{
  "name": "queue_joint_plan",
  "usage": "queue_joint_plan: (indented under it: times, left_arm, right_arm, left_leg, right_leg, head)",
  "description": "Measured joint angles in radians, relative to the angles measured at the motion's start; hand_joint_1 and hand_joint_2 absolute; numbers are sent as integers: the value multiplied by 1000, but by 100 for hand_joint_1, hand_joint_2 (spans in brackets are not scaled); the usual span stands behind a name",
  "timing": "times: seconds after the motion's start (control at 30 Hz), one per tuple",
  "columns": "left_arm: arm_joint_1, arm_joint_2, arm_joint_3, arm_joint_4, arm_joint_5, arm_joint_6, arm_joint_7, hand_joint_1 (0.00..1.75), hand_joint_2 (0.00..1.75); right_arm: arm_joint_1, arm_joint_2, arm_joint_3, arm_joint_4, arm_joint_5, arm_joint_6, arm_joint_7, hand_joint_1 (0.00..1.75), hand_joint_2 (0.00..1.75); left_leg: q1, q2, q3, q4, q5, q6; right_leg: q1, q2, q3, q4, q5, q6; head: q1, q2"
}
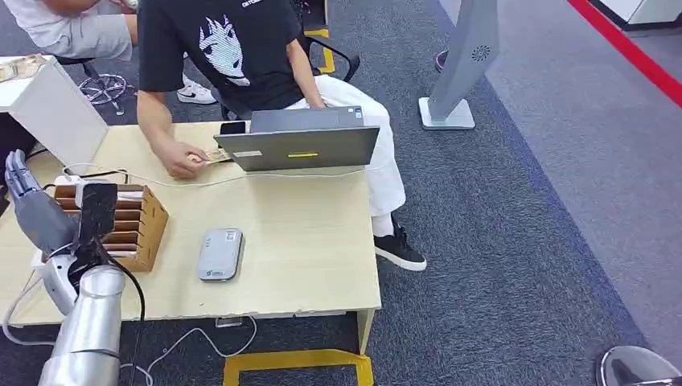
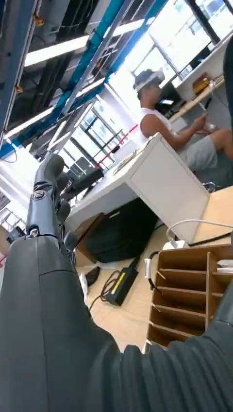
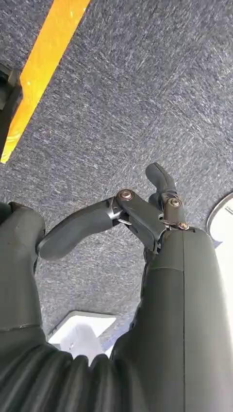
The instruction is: Pass the card to the sensor for recognition and then transmit it.
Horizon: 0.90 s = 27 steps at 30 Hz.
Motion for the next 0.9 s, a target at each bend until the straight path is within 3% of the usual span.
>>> queue_joint_plan:
  times: [0.13,0.3,0.43,0.57,0.7,0.9]
  left_arm:
    - [55,11,-80,-151,-97,-21,83,0,175]
    - [140,32,-169,-346,-136,-52,98,0,175]
    - [262,87,-285,-541,-496,-183,323,0,175]
    - [374,144,-394,-668,-665,-213,448,0,175]
    - [432,185,-447,-740,-692,-213,473,0,175]
    - [454,213,-475,-779,-692,-213,477,0,175]
  right_arm:
    - [3,0,-2,0,-12,-1,-10,0,175]
    - [10,0,-11,0,-18,-10,-13,0,175]
    - [22,0,-30,0,-35,-15,-10,0,175]
    - [27,0,-50,0,-35,-16,-5,0,175]
    - [28,0,-60,0,-35,-17,0,0,175]
    - [28,0,-71,-3,-35,-17,0,0,175]
  left_leg:
    - [0,0,-1,0,0,0]
    - [0,0,-2,0,0,0]
    - [0,0,-2,0,-1,0]
    - [0,0,-3,0,-1,0]
    - [0,0,-3,0,-1,0]
    - [0,0,-3,0,0,0]
  right_leg:
    - [0,0,0,0,0,0]
    - [0,0,-1,0,0,0]
    - [0,0,-2,0,0,0]
    - [0,0,-3,0,-1,0]
    - [0,0,-3,0,-1,0]
    - [0,0,-3,0,0,0]
  head:
    - [0,0]
    - [0,0]
    - [0,0]
    - [0,0]
    - [0,0]
    - [0,0]
